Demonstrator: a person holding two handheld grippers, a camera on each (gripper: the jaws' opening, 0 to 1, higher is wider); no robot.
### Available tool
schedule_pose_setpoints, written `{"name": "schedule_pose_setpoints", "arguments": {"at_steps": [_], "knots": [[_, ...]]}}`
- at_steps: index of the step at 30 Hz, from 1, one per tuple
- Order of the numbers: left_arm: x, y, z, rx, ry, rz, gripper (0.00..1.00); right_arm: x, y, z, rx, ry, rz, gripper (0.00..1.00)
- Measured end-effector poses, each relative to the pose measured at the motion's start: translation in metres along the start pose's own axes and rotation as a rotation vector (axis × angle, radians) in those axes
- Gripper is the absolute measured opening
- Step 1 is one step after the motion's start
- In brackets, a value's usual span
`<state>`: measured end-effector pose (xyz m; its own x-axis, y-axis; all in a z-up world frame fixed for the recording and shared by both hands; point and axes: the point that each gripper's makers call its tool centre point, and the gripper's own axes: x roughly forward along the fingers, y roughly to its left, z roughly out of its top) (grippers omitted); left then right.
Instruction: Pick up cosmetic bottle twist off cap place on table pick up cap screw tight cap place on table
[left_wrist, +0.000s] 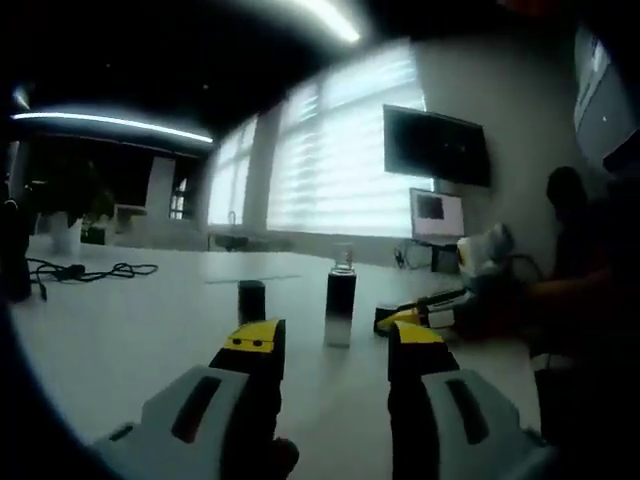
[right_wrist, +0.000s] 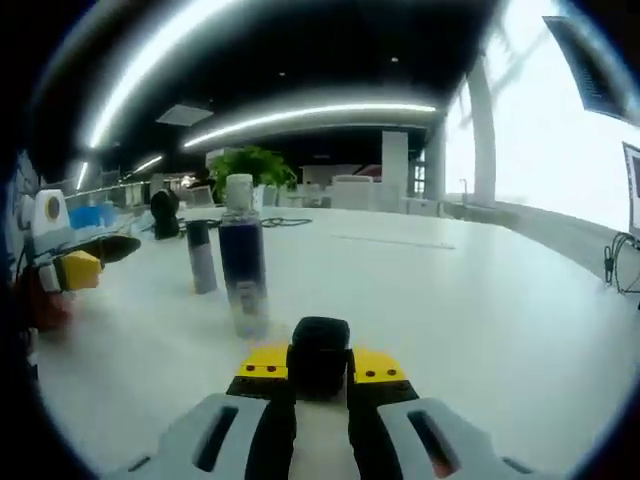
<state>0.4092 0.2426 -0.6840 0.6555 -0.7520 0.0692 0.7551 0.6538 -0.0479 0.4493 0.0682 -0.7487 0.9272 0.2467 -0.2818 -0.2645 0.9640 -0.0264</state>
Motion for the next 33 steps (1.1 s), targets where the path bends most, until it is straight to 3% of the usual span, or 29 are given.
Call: {"name": "schedule_pose_setpoints", "arguments": {"at_steps": [8,15,17,18,19,20,24,27,28,30,33], "knots": [[0.001,-0.004,0.000,0.040,-0.004,-0.017,0.31,-0.002,0.001,0.001,-0.002,-0.002,0.004,0.14],[0.001,0.000,-0.002,0.039,0.001,-0.001,0.35,-0.010,0.002,0.007,0.030,-0.038,0.053,0.29],[0.001,0.001,0.000,0.033,-0.007,0.006,0.36,-0.015,0.007,0.020,0.025,-0.112,0.095,0.33],[0.001,0.002,0.000,0.031,-0.005,0.007,0.36,-0.021,0.009,0.033,0.011,-0.190,0.129,0.35],[0.000,0.002,0.000,0.028,-0.005,0.009,0.37,-0.024,0.009,0.038,0.006,-0.226,0.131,0.35],[0.000,0.003,0.000,0.023,-0.006,0.009,0.37,-0.037,0.017,0.050,0.000,-0.309,0.185,0.35],[-0.006,0.002,-0.001,0.031,0.012,0.031,0.38,-0.043,0.015,0.043,-0.048,-0.291,0.227,0.36],[-0.010,-0.002,-0.003,0.052,0.018,0.028,0.38,-0.051,0.010,0.049,-0.002,-0.329,0.271,0.37],[-0.012,-0.003,-0.003,0.054,0.020,0.028,0.38,-0.054,0.006,0.048,-0.002,-0.329,0.272,0.36],[-0.015,-0.003,-0.001,0.060,0.010,0.036,0.41,-0.069,0.010,0.055,-0.038,-0.400,0.322,0.37],[-0.018,0.000,0.002,0.063,0.000,0.057,0.46,-0.076,0.012,0.051,-0.044,-0.403,0.332,0.37]]}}
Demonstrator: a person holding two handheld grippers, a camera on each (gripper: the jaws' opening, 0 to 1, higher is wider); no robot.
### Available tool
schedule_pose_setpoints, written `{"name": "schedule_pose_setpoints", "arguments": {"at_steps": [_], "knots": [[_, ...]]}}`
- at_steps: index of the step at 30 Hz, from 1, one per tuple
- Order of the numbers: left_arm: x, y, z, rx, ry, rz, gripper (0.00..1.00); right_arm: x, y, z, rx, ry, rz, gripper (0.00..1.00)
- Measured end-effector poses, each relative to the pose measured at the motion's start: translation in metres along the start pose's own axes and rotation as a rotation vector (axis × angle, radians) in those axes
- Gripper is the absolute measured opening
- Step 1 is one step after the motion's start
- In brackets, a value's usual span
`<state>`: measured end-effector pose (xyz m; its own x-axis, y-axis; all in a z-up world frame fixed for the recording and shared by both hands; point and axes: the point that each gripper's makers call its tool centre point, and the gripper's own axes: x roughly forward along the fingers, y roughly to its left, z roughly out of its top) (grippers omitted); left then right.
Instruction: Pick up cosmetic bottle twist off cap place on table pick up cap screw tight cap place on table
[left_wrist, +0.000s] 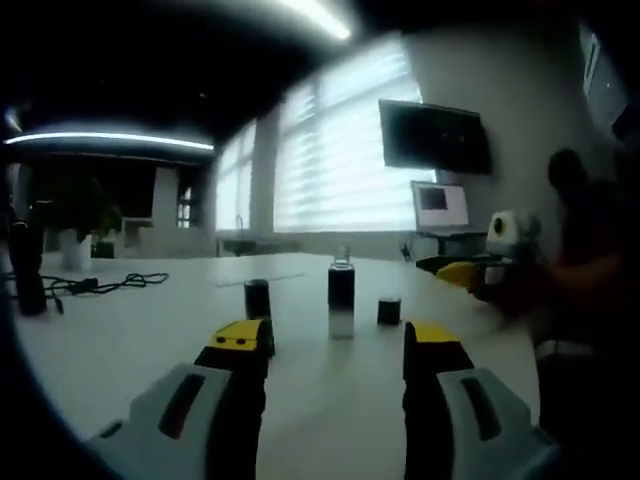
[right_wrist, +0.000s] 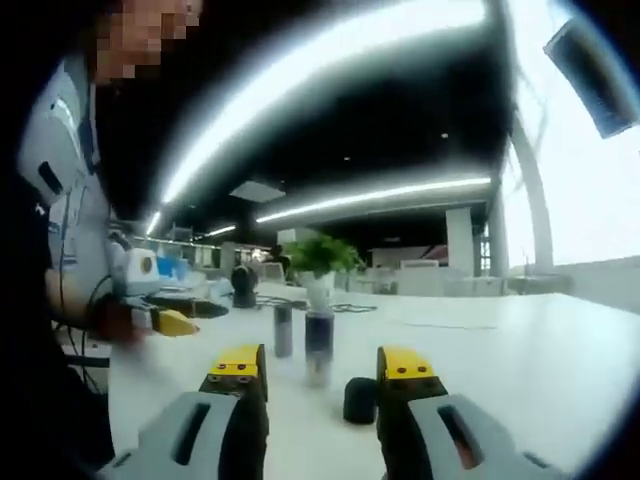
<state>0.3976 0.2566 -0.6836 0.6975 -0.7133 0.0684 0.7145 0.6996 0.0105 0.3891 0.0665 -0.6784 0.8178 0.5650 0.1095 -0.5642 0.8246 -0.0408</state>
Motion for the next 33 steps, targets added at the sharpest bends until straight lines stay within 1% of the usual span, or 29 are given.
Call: {"name": "schedule_pose_setpoints", "arguments": {"at_steps": [2,5,7,10,11,12,13,14,15,17,19,21,22,24,29,31,33], "knots": [[-0.001,0.003,0.002,-0.005,-0.010,0.017,0.46,0.000,0.000,-0.004,-0.032,0.017,-0.003,0.36],[-0.002,0.007,0.004,-0.030,-0.019,0.028,0.44,0.003,0.002,-0.004,-0.034,0.020,-0.014,0.35],[-0.002,0.008,0.006,-0.034,-0.023,0.028,0.43,0.002,-0.001,-0.001,-0.022,0.006,-0.028,0.34],[-0.002,0.008,0.006,-0.050,-0.026,0.023,0.44,0.001,-0.005,0.004,0.012,-0.018,-0.042,0.34],[-0.001,0.007,0.006,-0.055,-0.022,0.018,0.44,0.001,-0.004,0.006,0.021,-0.025,-0.041,0.33],[-0.001,0.006,0.004,-0.049,-0.013,0.010,0.44,0.001,-0.002,0.008,0.032,-0.037,-0.034,0.33],[0.000,0.006,0.002,-0.035,-0.005,0.015,0.44,0.001,-0.002,0.010,0.036,-0.048,-0.032,0.33],[0.001,0.004,0.002,-0.019,0.000,0.013,0.45,0.001,-0.001,0.010,0.033,-0.046,-0.032,0.33],[0.001,0.004,0.001,-0.022,0.002,0.010,0.46,0.002,-0.002,0.010,0.030,-0.046,-0.033,0.33],[0.003,0.000,-0.004,-0.012,0.030,0.001,0.44,0.002,-0.002,0.009,0.031,-0.040,-0.037,0.32],[0.004,-0.003,-0.005,-0.013,0.043,-0.010,0.41,0.003,-0.001,0.007,0.022,-0.032,-0.039,0.32],[0.007,-0.004,-0.006,-0.009,0.050,-0.008,0.40,0.004,0.000,0.006,0.020,-0.024,-0.038,0.32],[0.009,-0.004,-0.005,-0.014,0.046,-0.006,0.40,0.005,-0.001,0.005,0.017,-0.020,-0.041,0.32],[0.015,-0.005,-0.004,-0.059,0.034,-0.003,0.41,0.005,-0.001,0.004,0.019,-0.016,-0.044,0.32],[0.031,-0.013,-0.002,-0.046,0.020,-0.040,0.40,0.004,-0.001,0.007,0.012,-0.028,-0.042,0.30],[0.038,-0.014,-0.003,-0.055,0.023,-0.045,0.38,0.003,-0.001,0.007,0.013,-0.030,-0.042,0.30],[0.043,-0.017,-0.003,-0.057,0.026,-0.047,0.37,0.004,-0.003,0.006,0.019,-0.027,-0.046,0.30]]}}
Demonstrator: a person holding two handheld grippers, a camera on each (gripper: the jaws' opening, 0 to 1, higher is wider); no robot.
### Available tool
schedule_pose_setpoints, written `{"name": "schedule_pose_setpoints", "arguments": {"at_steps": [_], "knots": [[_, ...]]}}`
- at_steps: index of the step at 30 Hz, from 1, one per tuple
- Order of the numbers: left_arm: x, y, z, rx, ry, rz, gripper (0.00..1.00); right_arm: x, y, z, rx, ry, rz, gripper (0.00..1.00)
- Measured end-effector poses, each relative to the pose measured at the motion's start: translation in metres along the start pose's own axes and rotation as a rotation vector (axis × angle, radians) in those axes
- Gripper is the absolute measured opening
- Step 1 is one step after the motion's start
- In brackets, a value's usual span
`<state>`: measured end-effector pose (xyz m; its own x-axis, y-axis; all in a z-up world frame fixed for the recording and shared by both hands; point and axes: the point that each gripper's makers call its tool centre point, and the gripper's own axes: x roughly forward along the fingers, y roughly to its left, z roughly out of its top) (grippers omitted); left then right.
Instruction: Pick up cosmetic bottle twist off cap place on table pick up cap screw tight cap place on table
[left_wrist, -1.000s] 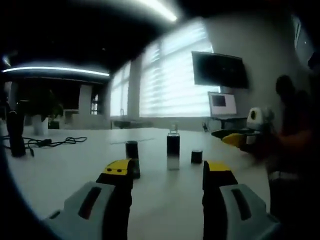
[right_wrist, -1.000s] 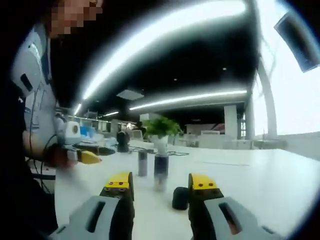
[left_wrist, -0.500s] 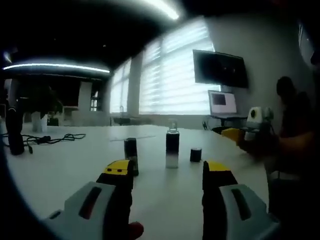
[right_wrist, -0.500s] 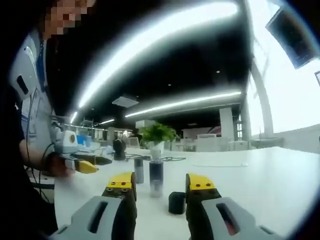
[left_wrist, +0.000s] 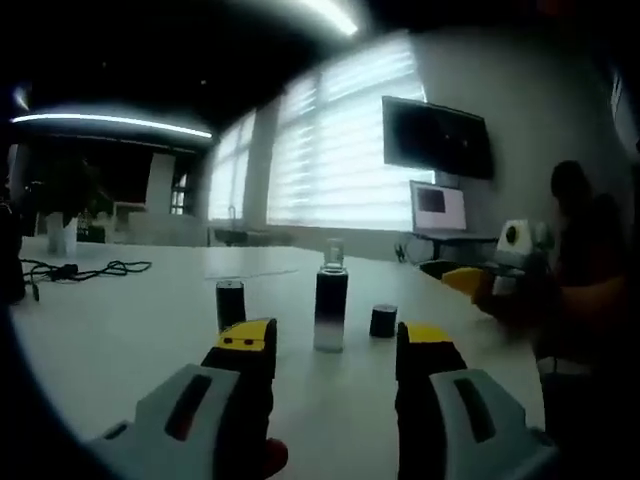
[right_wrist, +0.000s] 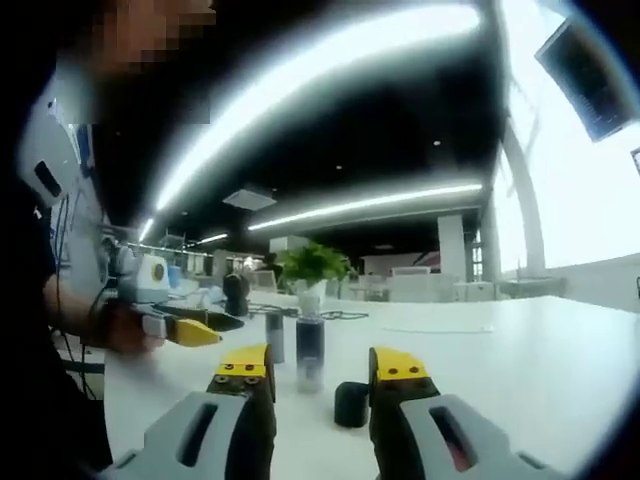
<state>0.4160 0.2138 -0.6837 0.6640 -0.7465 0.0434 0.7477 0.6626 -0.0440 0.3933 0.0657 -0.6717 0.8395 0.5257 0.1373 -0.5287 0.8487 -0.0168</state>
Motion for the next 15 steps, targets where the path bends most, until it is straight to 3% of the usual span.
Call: {"name": "schedule_pose_setpoints", "arguments": {"at_steps": [4,15], "knots": [[0.015,-0.009,0.001,0.017,-0.013,-0.025,0.41,0.000,-0.003,-0.003,0.008,0.011,-0.005,0.30],[0.049,-0.005,-0.001,-0.007,-0.013,-0.046,0.40,0.000,-0.008,-0.004,0.022,0.018,-0.028,0.29]]}}
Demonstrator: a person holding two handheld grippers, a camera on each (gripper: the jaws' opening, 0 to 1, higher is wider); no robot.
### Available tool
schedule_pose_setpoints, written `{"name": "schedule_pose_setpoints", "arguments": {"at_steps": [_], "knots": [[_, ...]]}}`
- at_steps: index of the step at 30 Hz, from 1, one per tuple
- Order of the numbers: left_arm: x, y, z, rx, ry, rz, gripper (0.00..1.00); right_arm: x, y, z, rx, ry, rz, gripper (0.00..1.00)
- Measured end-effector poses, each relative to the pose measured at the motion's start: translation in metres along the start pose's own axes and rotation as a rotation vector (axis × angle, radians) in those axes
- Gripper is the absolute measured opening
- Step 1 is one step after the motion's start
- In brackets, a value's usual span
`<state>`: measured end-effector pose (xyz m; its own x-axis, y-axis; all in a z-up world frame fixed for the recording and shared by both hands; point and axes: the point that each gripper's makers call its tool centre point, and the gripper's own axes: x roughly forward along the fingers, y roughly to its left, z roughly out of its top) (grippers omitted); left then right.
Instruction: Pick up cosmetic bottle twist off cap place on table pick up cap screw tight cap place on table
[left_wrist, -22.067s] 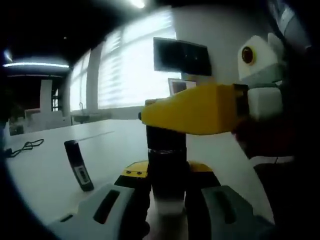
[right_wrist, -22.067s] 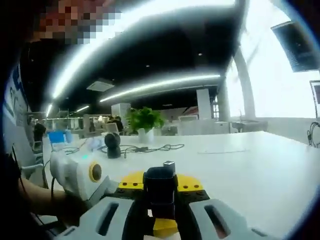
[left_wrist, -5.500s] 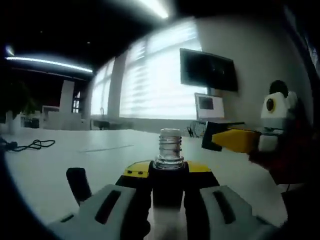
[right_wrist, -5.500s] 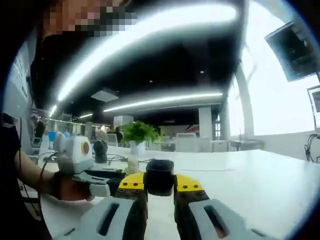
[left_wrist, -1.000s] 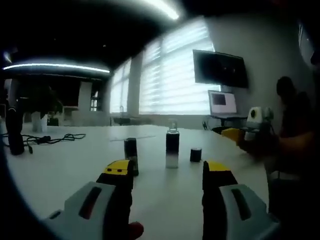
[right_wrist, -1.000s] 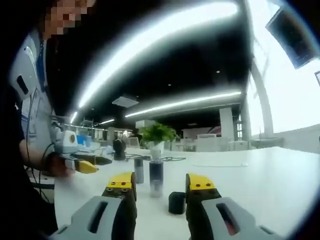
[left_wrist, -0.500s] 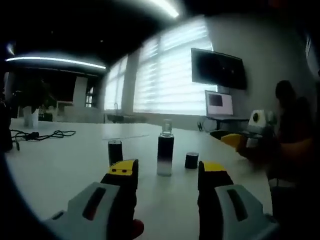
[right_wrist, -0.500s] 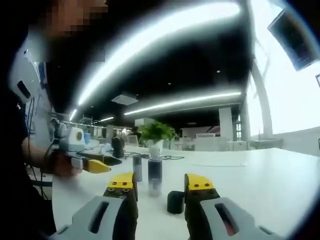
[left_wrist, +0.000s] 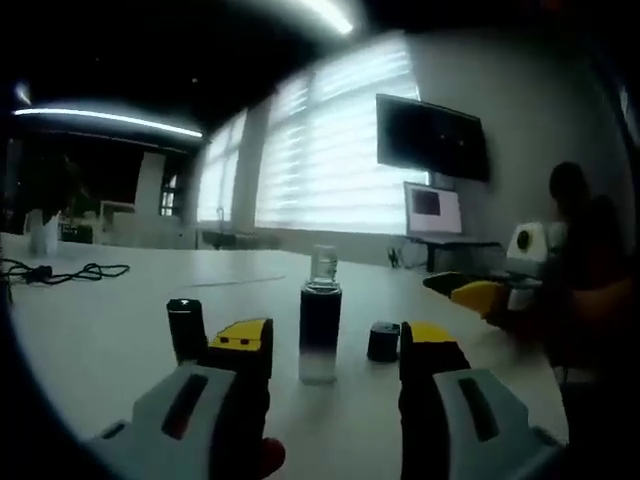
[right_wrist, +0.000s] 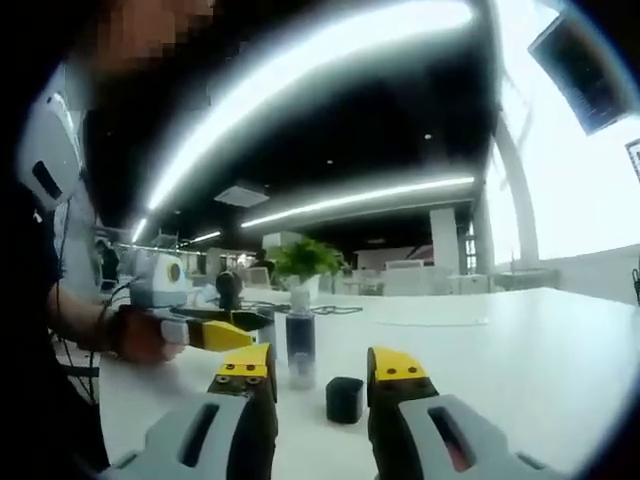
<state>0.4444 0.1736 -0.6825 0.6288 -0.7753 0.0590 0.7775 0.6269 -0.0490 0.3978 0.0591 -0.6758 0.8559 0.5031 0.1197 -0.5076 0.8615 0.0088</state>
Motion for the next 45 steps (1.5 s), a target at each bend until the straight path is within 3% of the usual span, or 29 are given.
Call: {"name": "schedule_pose_setpoints", "arguments": {"at_steps": [7,23,33,45], "knots": [[0.009,0.006,-0.004,-0.015,0.012,0.005,0.40,0.001,-0.004,-0.004,0.008,0.013,-0.005,0.29],[0.039,0.004,-0.010,0.033,0.024,-0.010,0.39,0.001,-0.007,-0.009,-0.001,0.026,0.000,0.28],[0.061,0.010,-0.016,0.050,0.049,0.017,0.37,0.001,-0.007,-0.008,-0.004,0.023,-0.007,0.27],[0.064,0.018,-0.018,0.015,0.044,0.030,0.17,0.002,-0.009,-0.008,-0.006,0.023,-0.019,0.27]]}}
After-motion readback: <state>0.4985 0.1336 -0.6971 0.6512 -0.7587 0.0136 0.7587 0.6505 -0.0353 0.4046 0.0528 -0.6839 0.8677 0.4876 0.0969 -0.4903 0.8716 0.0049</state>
